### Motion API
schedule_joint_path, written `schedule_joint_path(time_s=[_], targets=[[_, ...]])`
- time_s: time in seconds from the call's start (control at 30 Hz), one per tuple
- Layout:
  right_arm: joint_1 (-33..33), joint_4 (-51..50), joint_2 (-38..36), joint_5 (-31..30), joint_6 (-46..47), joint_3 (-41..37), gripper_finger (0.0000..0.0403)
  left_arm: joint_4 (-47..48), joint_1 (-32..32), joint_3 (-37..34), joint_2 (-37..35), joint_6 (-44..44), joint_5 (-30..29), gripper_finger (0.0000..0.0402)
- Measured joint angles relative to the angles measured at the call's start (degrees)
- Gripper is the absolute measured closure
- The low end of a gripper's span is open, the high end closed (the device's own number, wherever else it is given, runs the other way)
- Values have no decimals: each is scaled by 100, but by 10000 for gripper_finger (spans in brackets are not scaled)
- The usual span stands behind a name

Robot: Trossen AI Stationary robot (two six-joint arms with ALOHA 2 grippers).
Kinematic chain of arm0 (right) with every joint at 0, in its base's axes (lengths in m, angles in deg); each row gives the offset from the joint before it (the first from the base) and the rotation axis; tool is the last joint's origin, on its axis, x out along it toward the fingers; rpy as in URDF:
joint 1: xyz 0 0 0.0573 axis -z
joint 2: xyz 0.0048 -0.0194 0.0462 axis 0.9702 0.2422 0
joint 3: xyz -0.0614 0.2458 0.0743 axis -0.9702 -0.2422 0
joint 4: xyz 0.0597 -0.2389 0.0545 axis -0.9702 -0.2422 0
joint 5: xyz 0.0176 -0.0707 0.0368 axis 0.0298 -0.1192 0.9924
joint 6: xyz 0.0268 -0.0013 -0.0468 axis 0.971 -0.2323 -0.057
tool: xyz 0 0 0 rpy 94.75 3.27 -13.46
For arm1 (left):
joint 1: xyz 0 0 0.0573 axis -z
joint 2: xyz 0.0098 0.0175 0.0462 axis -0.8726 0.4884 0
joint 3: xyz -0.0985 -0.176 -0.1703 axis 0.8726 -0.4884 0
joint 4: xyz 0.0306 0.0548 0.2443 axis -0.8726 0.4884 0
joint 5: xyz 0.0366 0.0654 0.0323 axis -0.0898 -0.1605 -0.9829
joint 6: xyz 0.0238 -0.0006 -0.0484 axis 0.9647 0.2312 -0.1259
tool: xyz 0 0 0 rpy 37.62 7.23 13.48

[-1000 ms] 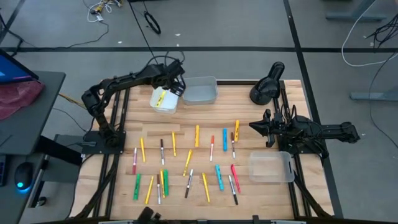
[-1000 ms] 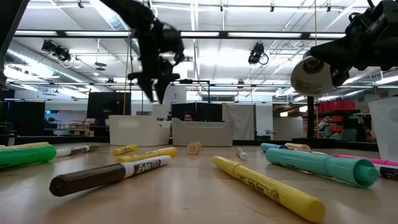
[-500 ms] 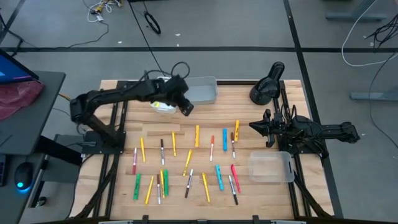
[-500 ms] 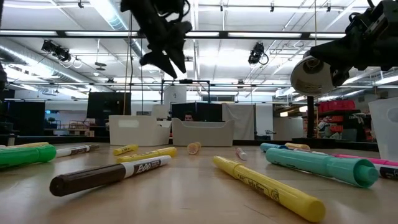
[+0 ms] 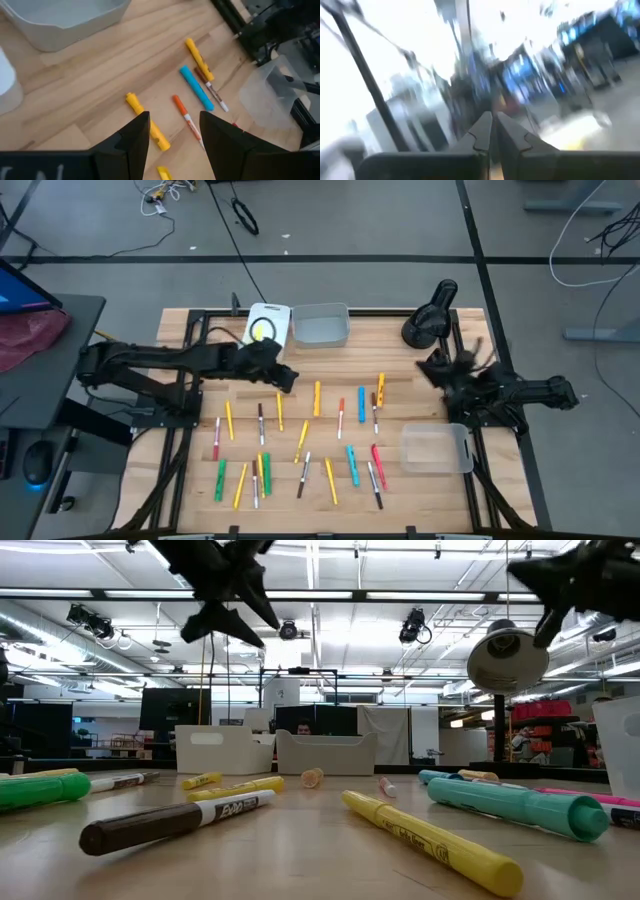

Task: Pick & Place Markers
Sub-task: Put the orange marker pen into the gray bin

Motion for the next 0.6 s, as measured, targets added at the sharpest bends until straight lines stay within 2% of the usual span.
schedule_joint_path(time_s=[0.1,0.2,0.3,0.4,0.6], targets=[[7,487,155,-270,390,105,377,17,13,-237,-307,83,-66,223],[-1,-17,623,-330,876,622,385,-44,-42,-561,-652,283,-42,223],[-52,-743,1606,-282,1050,1353,397,-73,-171,-953,-1097,468,-18,223],[-102,-1028,2809,-104,1118,2177,399,-75,-362,-1335,-1516,646,25,223],[-118,-2600,5276,744,1808,3764,399,-178,-691,-1772,-2090,1111,354,223]])
